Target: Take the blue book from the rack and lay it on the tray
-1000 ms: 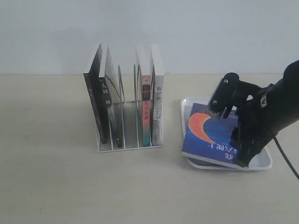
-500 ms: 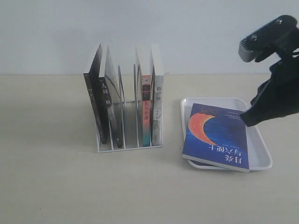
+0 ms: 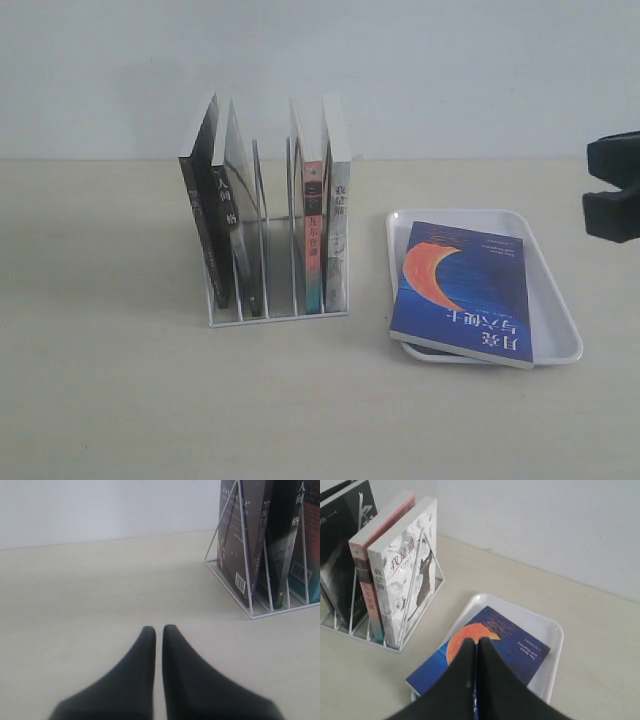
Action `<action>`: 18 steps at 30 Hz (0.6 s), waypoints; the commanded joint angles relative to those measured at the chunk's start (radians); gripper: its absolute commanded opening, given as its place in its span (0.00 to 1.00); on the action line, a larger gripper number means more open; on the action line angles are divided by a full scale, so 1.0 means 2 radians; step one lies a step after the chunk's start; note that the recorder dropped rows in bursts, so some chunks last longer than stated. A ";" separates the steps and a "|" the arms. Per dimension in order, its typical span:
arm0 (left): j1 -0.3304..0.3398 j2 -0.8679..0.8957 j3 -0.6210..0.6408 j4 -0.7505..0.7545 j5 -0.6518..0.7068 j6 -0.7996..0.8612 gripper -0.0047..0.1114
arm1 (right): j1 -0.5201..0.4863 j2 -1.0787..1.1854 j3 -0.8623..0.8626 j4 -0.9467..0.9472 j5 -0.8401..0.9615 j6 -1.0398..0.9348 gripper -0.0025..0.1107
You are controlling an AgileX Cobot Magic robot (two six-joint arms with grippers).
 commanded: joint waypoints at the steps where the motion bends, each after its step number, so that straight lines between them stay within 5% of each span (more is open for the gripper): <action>1: 0.000 -0.002 -0.002 0.000 -0.008 -0.003 0.08 | -0.004 -0.037 0.027 0.000 -0.058 -0.015 0.02; 18: 0.000 -0.002 -0.002 0.000 -0.008 -0.003 0.08 | -0.004 -0.108 0.055 0.001 -0.082 -0.011 0.02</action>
